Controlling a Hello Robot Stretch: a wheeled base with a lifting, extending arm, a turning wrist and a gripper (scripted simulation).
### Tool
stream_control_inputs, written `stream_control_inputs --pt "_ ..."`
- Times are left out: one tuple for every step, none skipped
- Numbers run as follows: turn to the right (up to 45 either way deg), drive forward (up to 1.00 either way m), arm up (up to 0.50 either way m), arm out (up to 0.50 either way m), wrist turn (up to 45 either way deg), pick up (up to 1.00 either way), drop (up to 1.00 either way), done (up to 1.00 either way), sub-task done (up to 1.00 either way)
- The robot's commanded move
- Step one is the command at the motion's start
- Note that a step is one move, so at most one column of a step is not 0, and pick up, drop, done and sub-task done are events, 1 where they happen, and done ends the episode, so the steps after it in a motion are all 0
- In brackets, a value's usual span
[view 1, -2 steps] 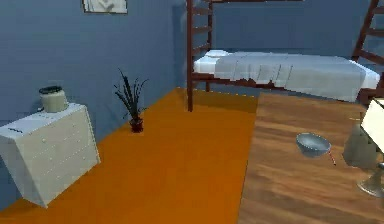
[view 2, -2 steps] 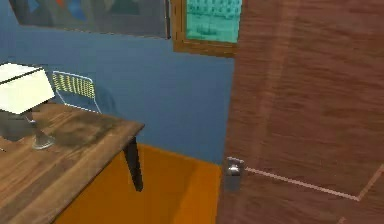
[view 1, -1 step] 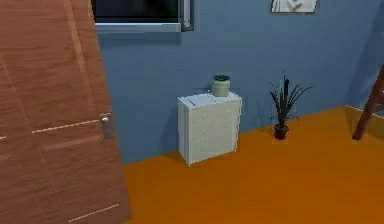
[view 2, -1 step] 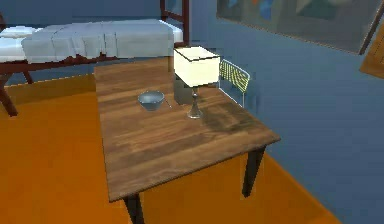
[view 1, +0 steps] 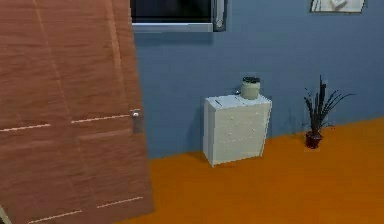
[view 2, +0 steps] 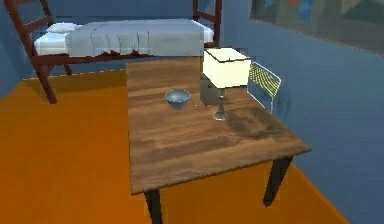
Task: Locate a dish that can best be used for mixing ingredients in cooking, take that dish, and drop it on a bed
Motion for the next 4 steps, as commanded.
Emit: stream_control_inputs --pt "45.0 0.00 0.00 0.00 0.0 0.00 0.00 0.00 0.00" --pt "0.0 0.60 0.00 0.00 0.0 0.00 0.00 0.00 0.00" --pt "21.0 0.00 0.00 0.00 0.0 0.00 0.00 0.00 0.00" --pt "0.0 0.85 0.00 0.00 0.0 0.00 0.00 0.00 0.00"
